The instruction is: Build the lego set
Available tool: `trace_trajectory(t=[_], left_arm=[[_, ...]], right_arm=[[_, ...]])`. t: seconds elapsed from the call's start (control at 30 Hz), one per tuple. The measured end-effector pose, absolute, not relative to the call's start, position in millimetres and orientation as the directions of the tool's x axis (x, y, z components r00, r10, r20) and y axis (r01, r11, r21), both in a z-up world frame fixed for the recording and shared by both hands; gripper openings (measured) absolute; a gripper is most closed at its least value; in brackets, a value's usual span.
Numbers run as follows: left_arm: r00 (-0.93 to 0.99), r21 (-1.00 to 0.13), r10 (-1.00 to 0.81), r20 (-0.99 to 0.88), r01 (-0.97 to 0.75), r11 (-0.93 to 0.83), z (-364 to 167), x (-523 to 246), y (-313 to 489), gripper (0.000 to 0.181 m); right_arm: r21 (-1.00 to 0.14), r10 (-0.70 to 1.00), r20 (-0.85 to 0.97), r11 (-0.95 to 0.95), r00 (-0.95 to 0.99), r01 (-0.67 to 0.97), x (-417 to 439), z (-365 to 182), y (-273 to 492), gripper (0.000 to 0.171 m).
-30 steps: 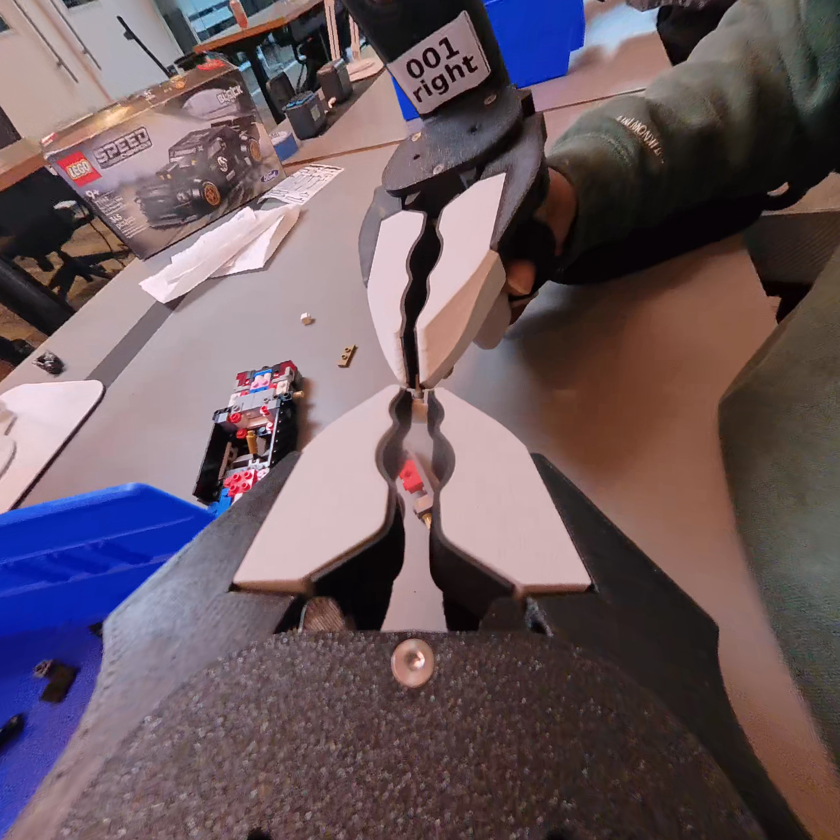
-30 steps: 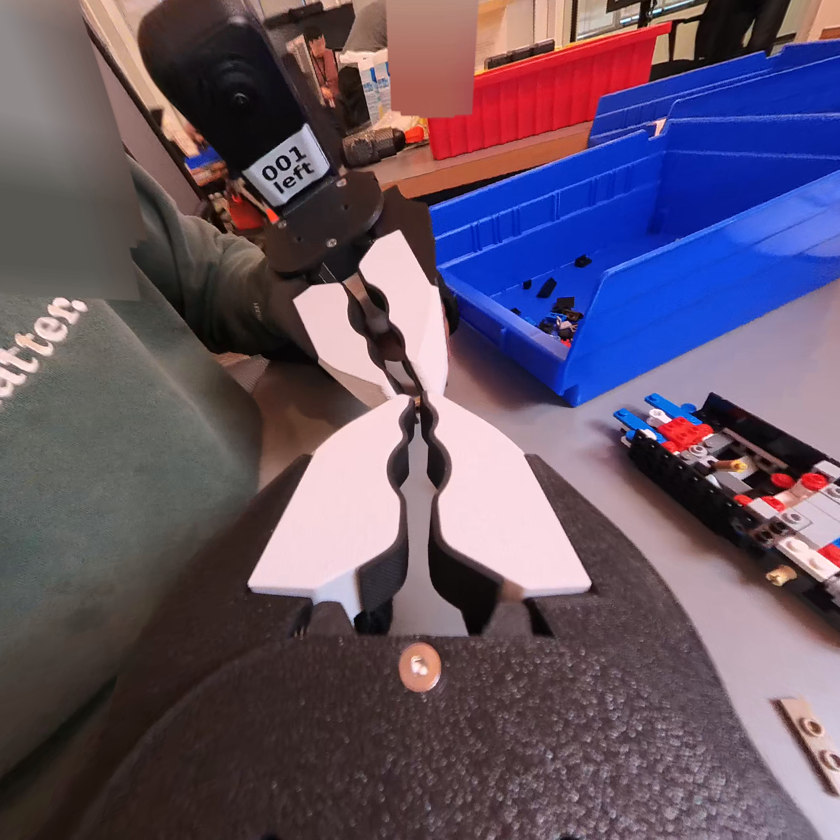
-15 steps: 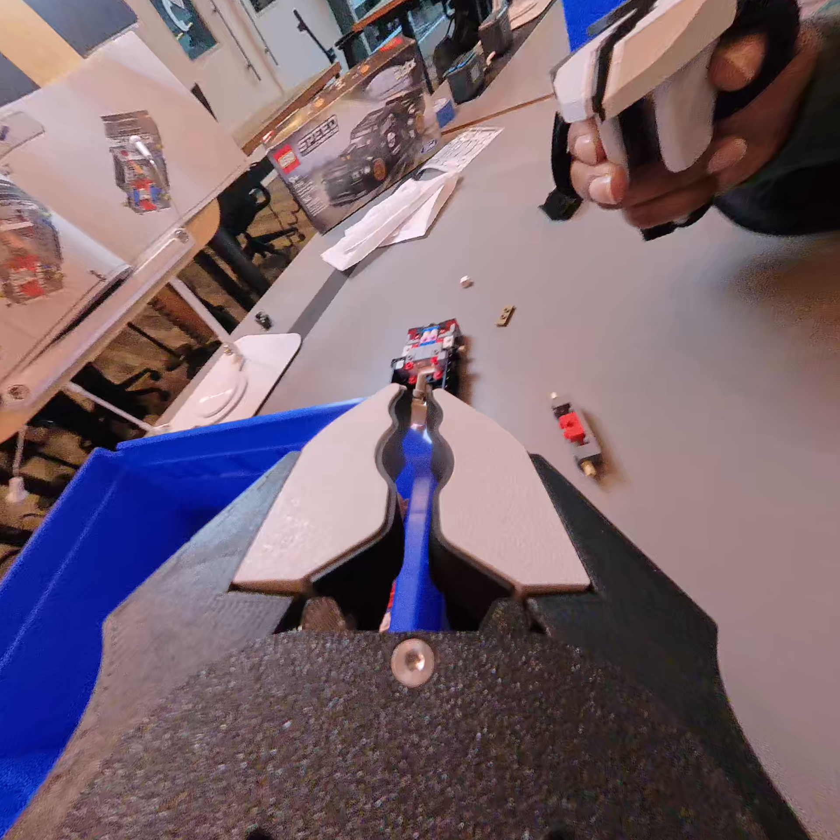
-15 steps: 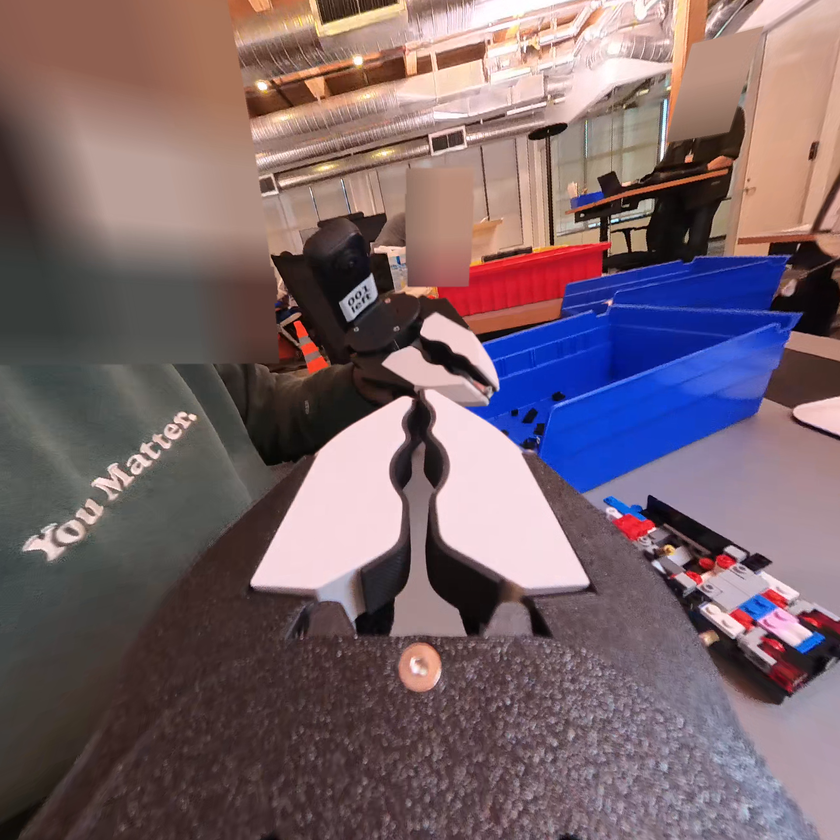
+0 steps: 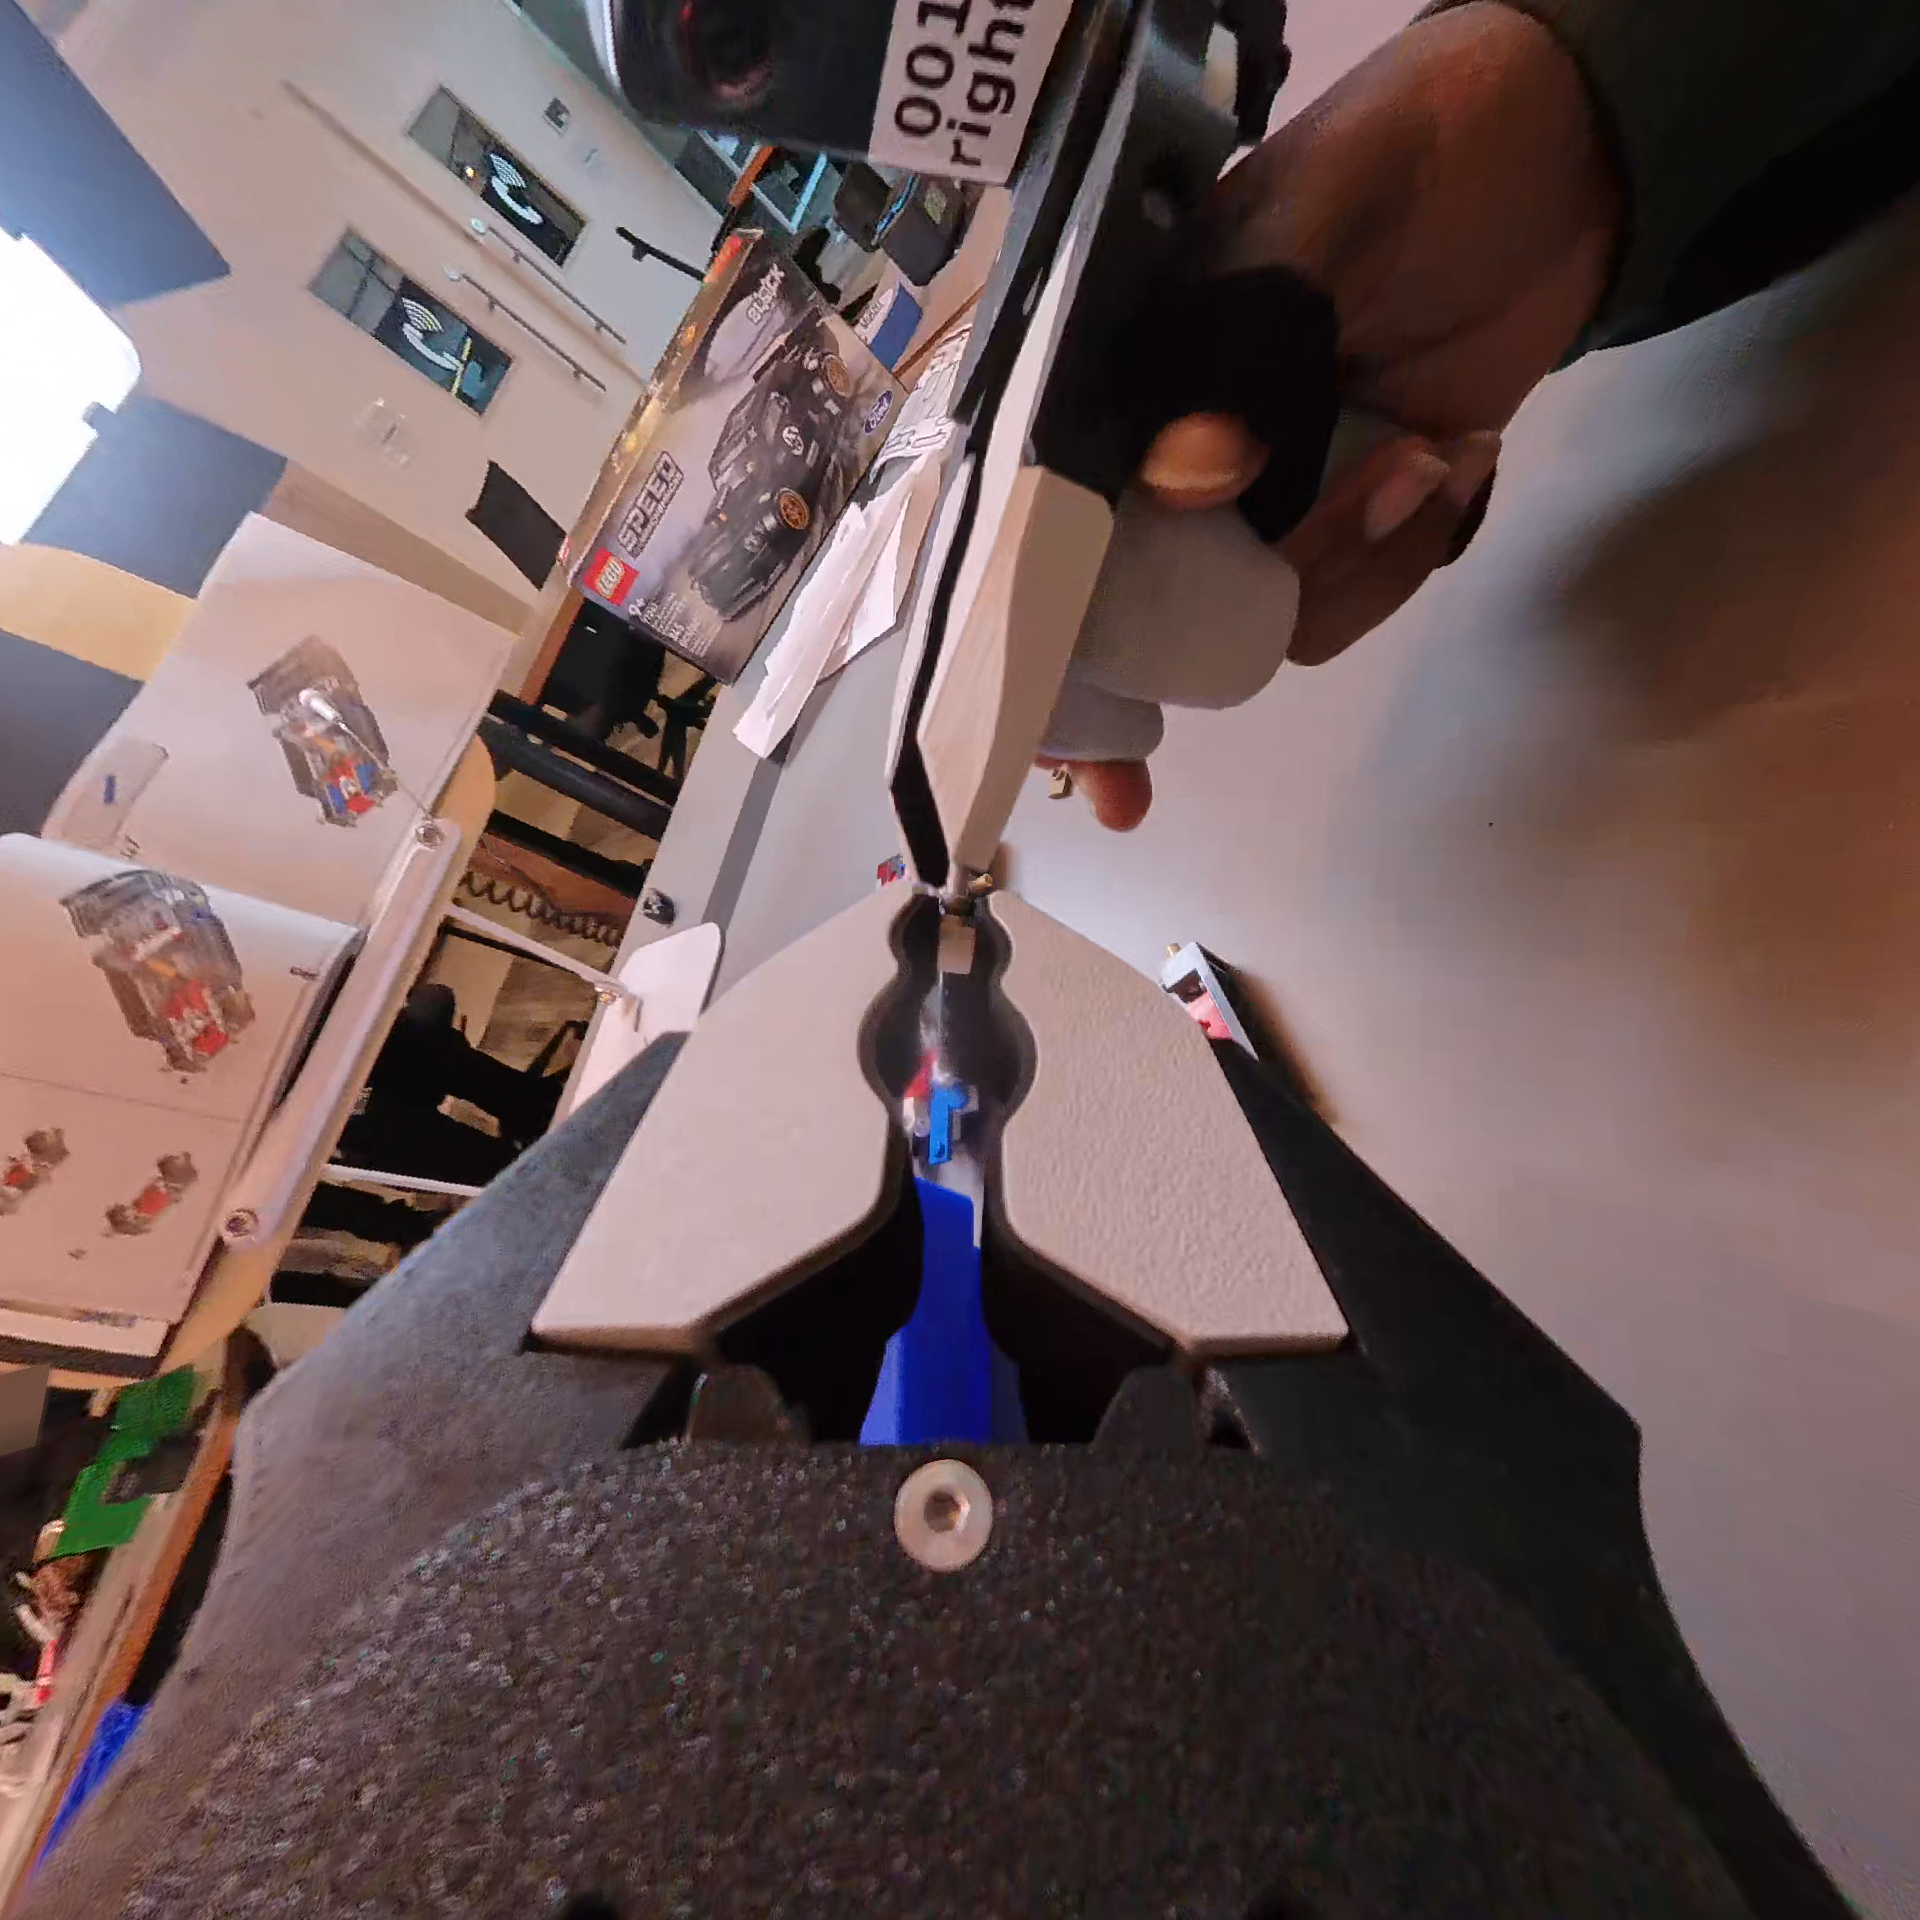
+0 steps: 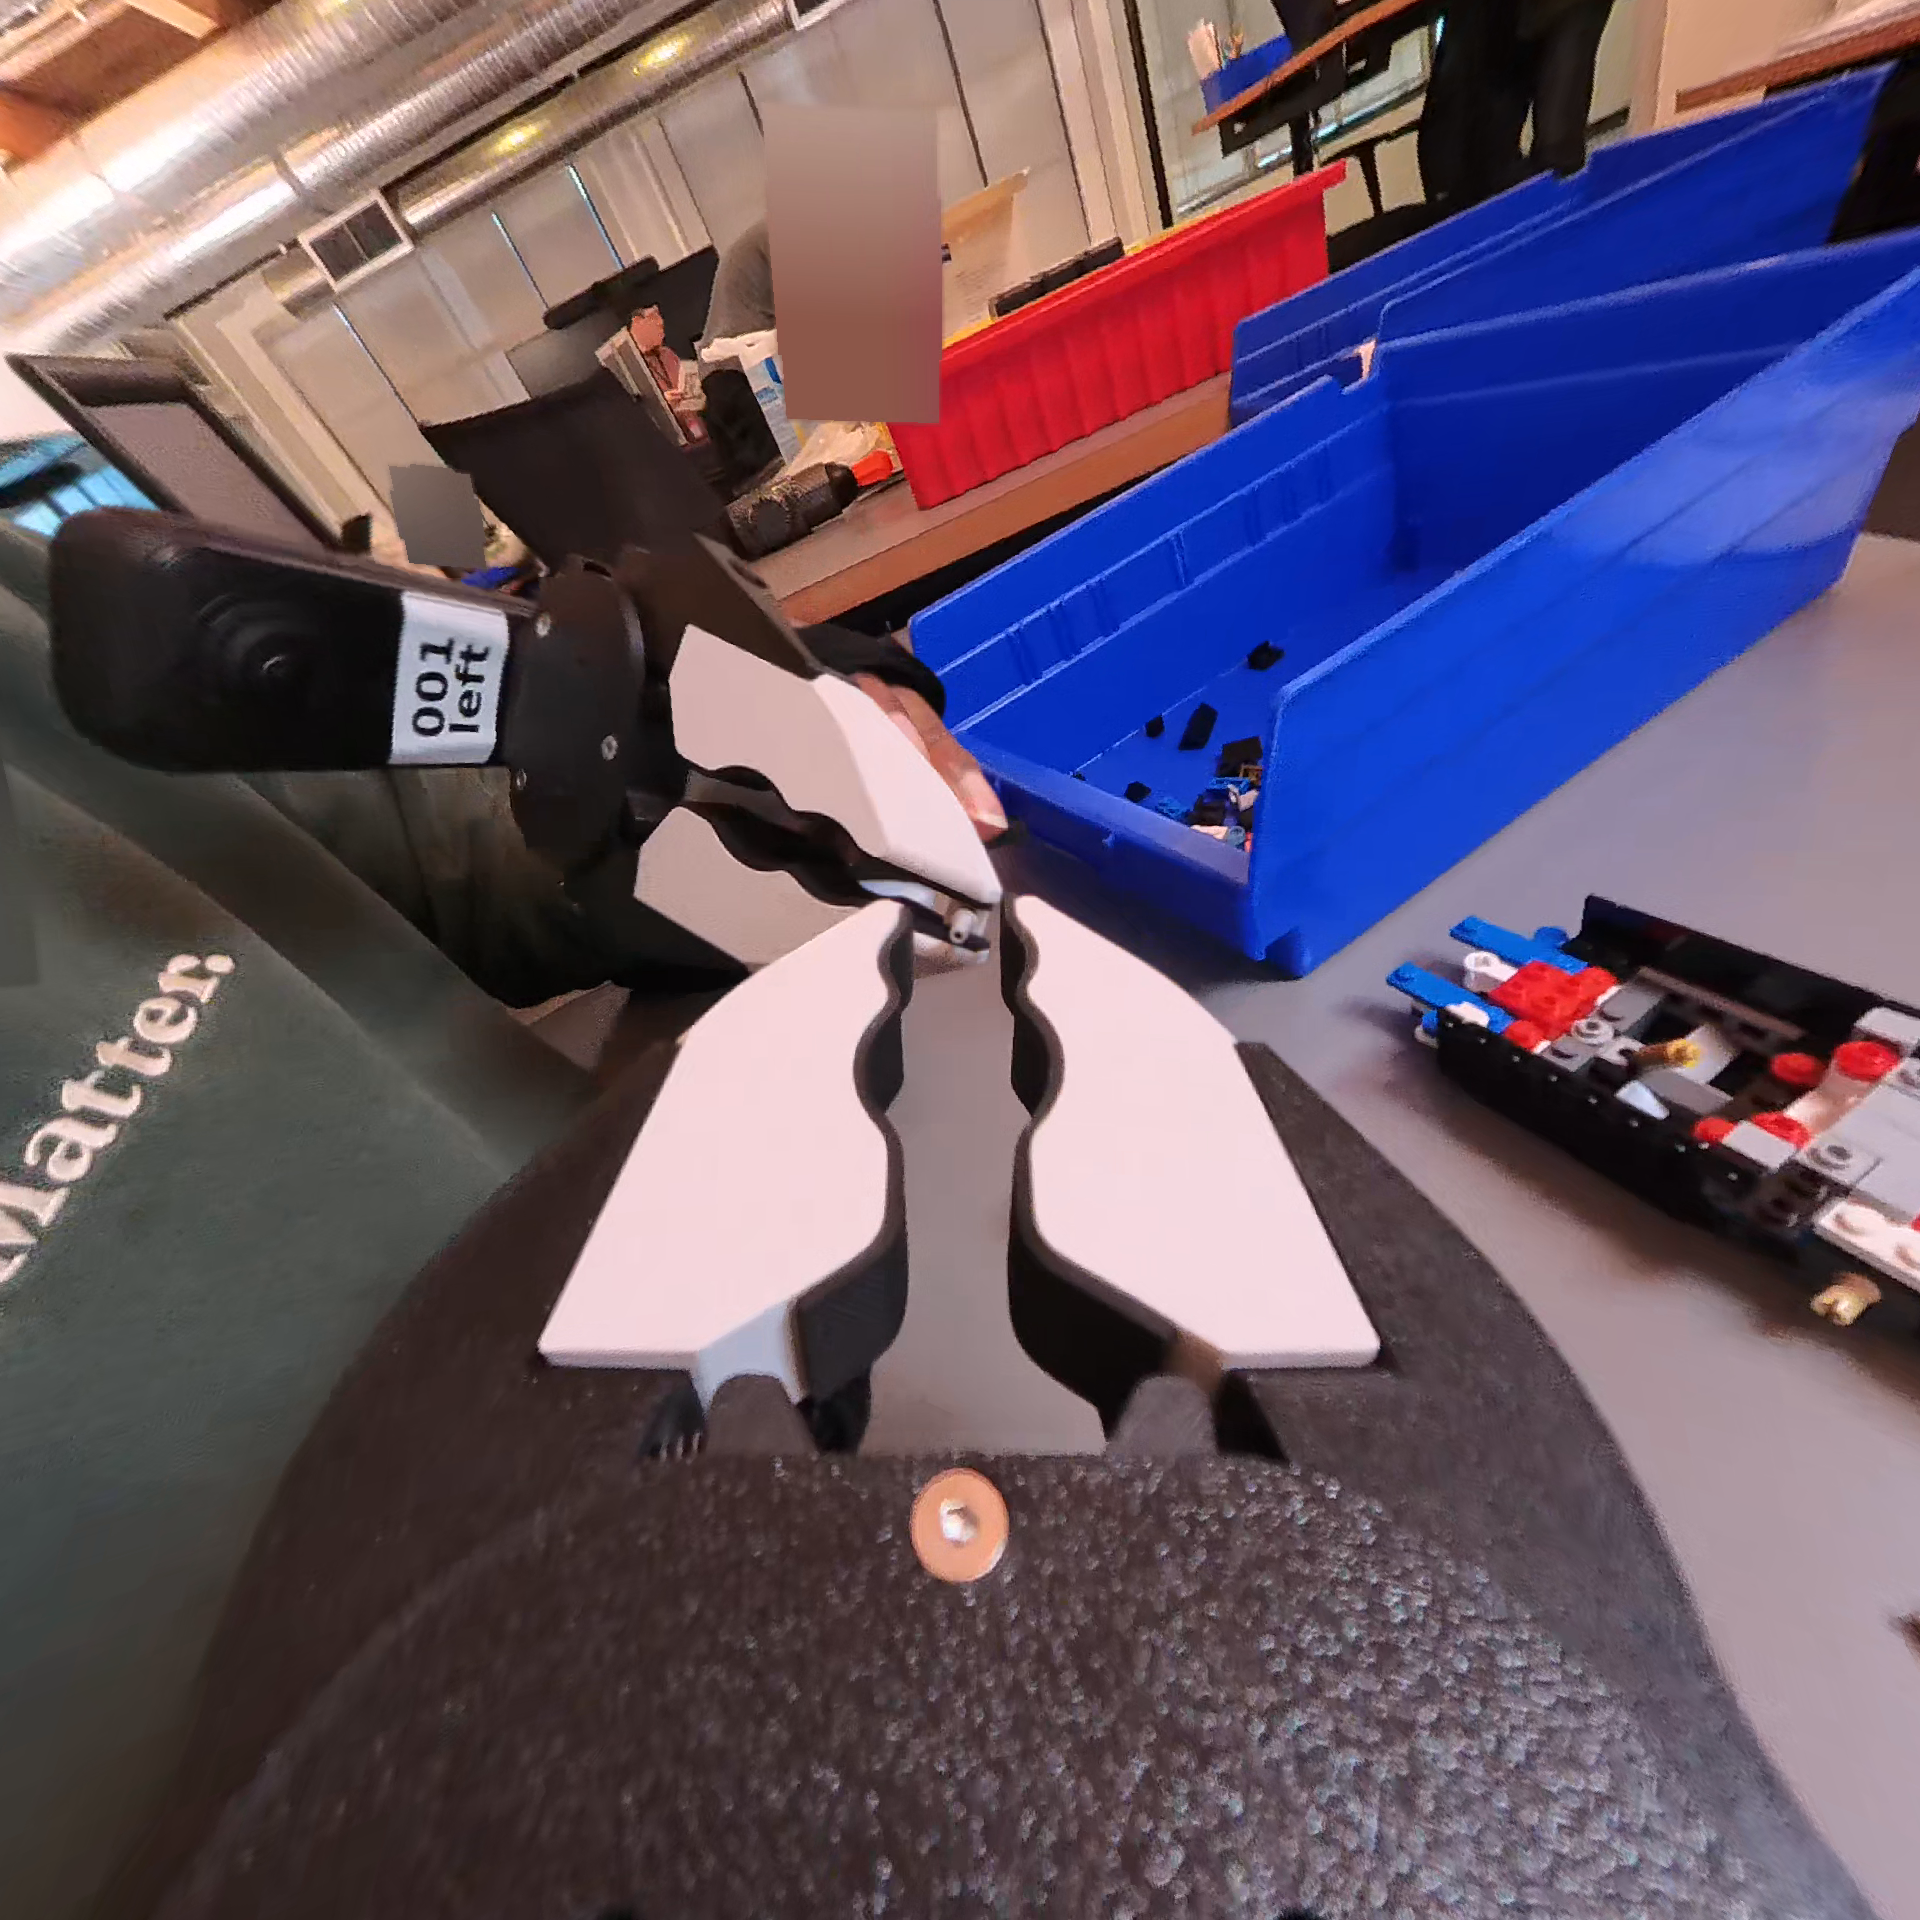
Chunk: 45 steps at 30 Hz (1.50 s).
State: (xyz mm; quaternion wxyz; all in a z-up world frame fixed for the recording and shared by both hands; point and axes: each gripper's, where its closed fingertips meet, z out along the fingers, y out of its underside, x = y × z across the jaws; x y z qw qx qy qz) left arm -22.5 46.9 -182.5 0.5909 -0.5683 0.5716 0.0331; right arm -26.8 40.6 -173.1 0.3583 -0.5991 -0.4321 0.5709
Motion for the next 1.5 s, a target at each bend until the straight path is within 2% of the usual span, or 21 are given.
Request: trace_trajectory(t=[0.17, 0.33, 0.47, 0.6, 0.9, 0.97, 1.03, 1.1, 1.17, 1.27, 1.4, 1.5], left_arm=[[0.327, -0.600, -0.583, -0.744, -0.711, 0.367, -184.3, -20.5, 46.7, 0.006], [0.328, -0.585, -0.554, -0.765, -0.714, 0.386, -185.8, -23.5, 49.8, 0.013], [0.314, -0.579, -0.566, -0.762, -0.722, 0.378, -188.0, -25.3, 47.9, 0.009], [0.341, -0.654, -0.636, -0.692, -0.670, 0.352, -184.1, -24.1, 43.2, 0.010], [0.384, -0.810, -0.772, -0.507, -0.520, 0.273, -174.1, -22.4, 34.6, 0.009], [0.463, -0.805, -0.721, -0.515, -0.550, 0.221, -171.6, -50.6, 53.4, 0.009], [0.531, -0.866, -0.757, -0.381, -0.491, 0.092, -168.3, -74.1, 64.3, 0.009], [0.605, -0.832, -0.692, -0.393, -0.555, -0.012, -176.3, -94.4, 83.7, 0.009], [0.678, -0.794, -0.652, -0.340, -0.579, -0.187, -197.8, -112.6, 97.1, 0.009], [0.739, -0.788, -0.602, -0.303, -0.549, -0.278, -212.2, -129.1, 105.4, 0.009], [0.794, -0.773, -0.581, -0.178, -0.479, -0.417, -229.8, -133.7, 109.1, 0.072], [0.805, -0.783, -0.557, -0.206, -0.477, -0.400, -226.4, -135.3, 112.6, 0.092]], right_arm=[[-0.905, 0.913, -0.409, -0.405, -0.003, 0.131, -28.4, -178.7, 41.8, 0.004], [-0.892, 0.904, -0.426, -0.424, 0.021, 0.156, -26.4, -182.3, 44.5, 0.003], [-0.881, 0.891, -0.453, -0.447, -0.004, 0.153, -24.7, -180.0, 42.4, 0.003], [-0.878, 0.885, -0.463, -0.450, -0.054, 0.159, -22.3, -175.3, 37.9, 0.002], [-0.930, 0.931, -0.351, -0.334, -0.097, 0.155, -15.7, -162.7, 30.4, 0.002], [-0.938, 0.937, -0.340, -0.331, -0.082, 0.100, -2.1, -150.5, 41.3, 0.002], [-0.959, 0.961, -0.277, -0.275, -0.027, 0.066, 10.4, -142.3, 54.5, 0.002], [-0.964, 0.965, -0.261, -0.259, -0.034, 0.056, 8.4, -139.0, 53.7, 0.002], [-0.964, 0.966, -0.257, -0.253, -0.041, 0.078, 2.4, -146.2, 50.0, 0.003], [-0.960, 0.962, -0.269, -0.263, -0.045, 0.097, -1.2, -156.2, 48.5, 0.003], [-0.960, 0.962, -0.268, -0.263, -0.045, 0.093, -2.1, -159.3, 49.7, 0.003], [-0.962, 0.963, -0.263, -0.257, -0.059, 0.091, -3.2, -160.5, 46.8, 0.003]])
